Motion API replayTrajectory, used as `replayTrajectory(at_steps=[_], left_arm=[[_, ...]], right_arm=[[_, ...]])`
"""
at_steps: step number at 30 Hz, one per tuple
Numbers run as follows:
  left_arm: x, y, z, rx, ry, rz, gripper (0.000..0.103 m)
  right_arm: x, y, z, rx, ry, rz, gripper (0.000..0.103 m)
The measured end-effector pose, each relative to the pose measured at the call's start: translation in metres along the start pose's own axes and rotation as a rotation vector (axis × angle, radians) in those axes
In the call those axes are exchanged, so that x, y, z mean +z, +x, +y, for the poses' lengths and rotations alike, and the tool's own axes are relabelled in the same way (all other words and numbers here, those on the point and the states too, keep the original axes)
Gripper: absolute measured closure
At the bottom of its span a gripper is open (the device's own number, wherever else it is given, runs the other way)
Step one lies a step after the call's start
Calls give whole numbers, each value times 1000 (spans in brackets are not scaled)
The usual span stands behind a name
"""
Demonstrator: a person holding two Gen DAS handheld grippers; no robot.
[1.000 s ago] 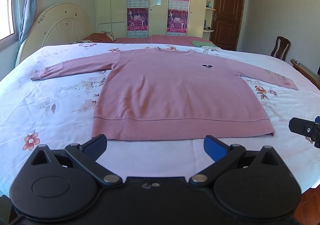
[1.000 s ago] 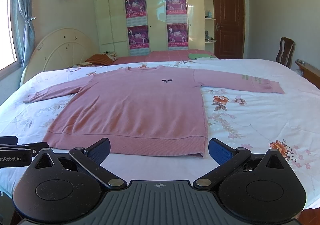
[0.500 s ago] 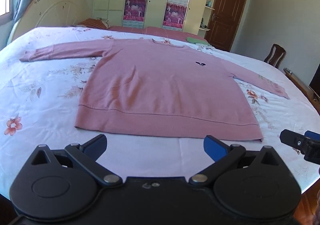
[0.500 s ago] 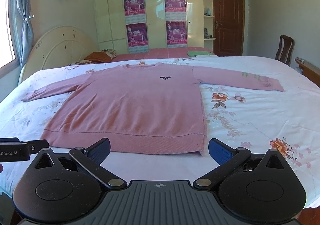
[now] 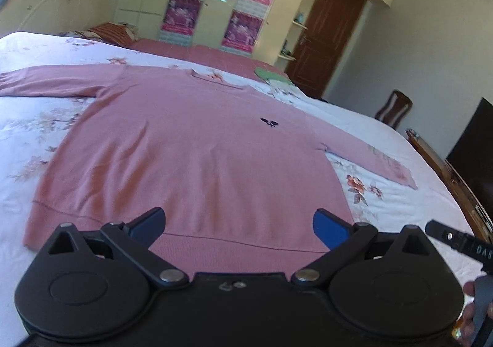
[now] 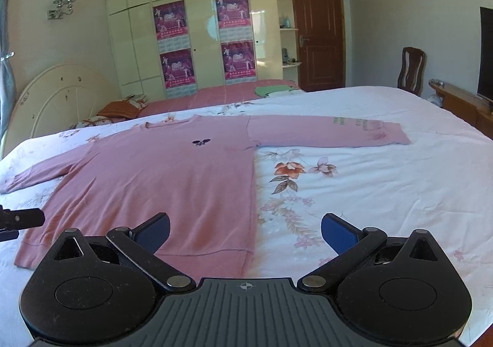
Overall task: Fold small clothes
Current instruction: 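Move the right tool to a sleeve cuff and close on it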
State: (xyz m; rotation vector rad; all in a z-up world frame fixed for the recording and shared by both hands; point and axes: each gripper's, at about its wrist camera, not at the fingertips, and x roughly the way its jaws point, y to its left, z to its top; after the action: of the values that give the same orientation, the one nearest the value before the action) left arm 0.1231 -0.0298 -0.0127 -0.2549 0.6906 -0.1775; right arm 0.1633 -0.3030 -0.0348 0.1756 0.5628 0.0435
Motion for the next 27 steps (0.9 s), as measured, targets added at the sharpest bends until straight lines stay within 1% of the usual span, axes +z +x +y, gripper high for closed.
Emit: replayTrajectory(at_steps=[1,3,5,6,7,8,11,13,17,18,19,20,23,27], left_arm=[[7,11,-3,22,17,7,6],[20,32,-6,76,29,-4,6],[34,61,-6,123,29,18,7],[41,77,-6,121,26,32,10],[47,89,-6,124,23,37,18],[53,102,-8,139,18,38,20],[71,140,-17,165,22,40,20],[81,166,-26,183,35,49,19],[98,208,-45,166,33,76,16],[100,217,-50,155,39,80,15],[102,226,-56,151,46,83,14],[102,233,-60,151,53,91,14],[101,250,-71,146,64,114,14],[98,256,-72,158,78,143,14]], right_arm=[[6,8,-11,-2,25,0,0],[21,26,-36,-31,84,7,0],[38,47,-64,-22,146,2,0],[47,58,-79,-24,174,-2,0],[57,69,-94,-38,194,-9,0],[66,81,-109,-54,214,-22,0],[91,114,-156,-82,287,-58,0],[102,139,-188,-105,342,-62,1],[112,188,-245,-118,458,-65,1],[114,197,-257,-115,485,-70,19],[115,207,-269,-108,515,-61,43],[116,215,-281,-114,552,-43,45],[116,226,-311,-119,644,-46,44],[104,227,-334,-131,750,-26,44]])
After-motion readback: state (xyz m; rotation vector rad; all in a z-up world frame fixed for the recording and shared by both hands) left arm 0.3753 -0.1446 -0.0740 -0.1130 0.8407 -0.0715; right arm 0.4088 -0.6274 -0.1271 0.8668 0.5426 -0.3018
